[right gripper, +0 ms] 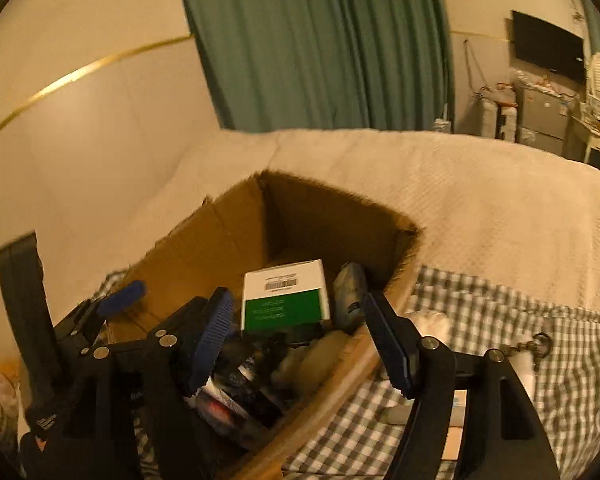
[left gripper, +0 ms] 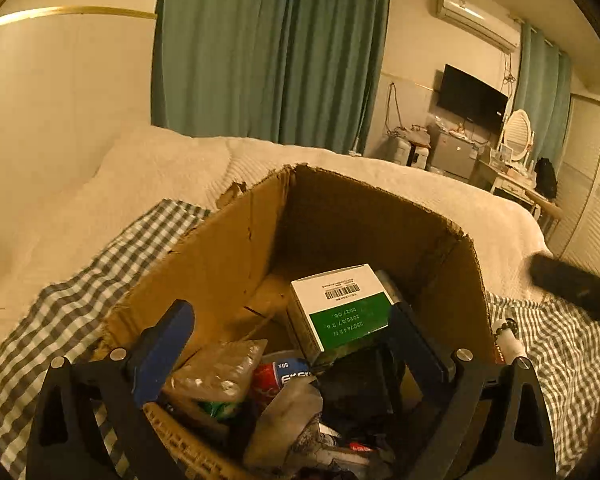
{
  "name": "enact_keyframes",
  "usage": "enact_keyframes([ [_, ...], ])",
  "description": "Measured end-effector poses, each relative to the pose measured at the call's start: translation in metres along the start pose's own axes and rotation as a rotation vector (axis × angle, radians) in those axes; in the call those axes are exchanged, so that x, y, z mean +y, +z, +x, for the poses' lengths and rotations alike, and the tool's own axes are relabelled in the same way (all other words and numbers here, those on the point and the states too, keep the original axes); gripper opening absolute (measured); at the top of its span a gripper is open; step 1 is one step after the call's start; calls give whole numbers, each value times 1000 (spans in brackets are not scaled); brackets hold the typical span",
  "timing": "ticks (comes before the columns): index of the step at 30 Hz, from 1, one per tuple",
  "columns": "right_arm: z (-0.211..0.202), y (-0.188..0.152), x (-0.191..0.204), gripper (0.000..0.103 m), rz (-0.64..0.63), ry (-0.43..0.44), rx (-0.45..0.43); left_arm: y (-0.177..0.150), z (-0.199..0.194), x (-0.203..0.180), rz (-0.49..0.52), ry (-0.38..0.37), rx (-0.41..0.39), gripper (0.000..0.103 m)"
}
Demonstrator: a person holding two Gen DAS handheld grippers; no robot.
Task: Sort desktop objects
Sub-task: 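Drop the blister pack and black mug into the cardboard box with both tools, then grasp the white tube with the left tool while the right tool grasps the white bottle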
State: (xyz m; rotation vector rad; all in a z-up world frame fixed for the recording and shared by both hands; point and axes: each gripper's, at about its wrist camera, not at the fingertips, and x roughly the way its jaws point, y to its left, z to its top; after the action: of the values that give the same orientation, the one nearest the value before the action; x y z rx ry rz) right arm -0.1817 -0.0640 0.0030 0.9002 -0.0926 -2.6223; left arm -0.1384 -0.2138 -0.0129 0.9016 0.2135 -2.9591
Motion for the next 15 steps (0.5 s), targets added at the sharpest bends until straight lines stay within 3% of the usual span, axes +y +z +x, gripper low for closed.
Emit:
enact_keyframes([
  [3, -39, -5, -19, 68, 2, -61, -55, -1, -22, -11, 24, -7, -45, 100],
  [7, -93, -19, -65, 68, 29, -166, -93, 4, -54, -46, 132, -42, -108, 100],
  [11, -138, -38, -110, 68, 55, -284, -101, 5, -78, -91, 194, -117, -100, 103],
  [15, -161, -59, -139, 68, 99, -315, -99, -8, -84, -138, 253, -228, -51, 103],
])
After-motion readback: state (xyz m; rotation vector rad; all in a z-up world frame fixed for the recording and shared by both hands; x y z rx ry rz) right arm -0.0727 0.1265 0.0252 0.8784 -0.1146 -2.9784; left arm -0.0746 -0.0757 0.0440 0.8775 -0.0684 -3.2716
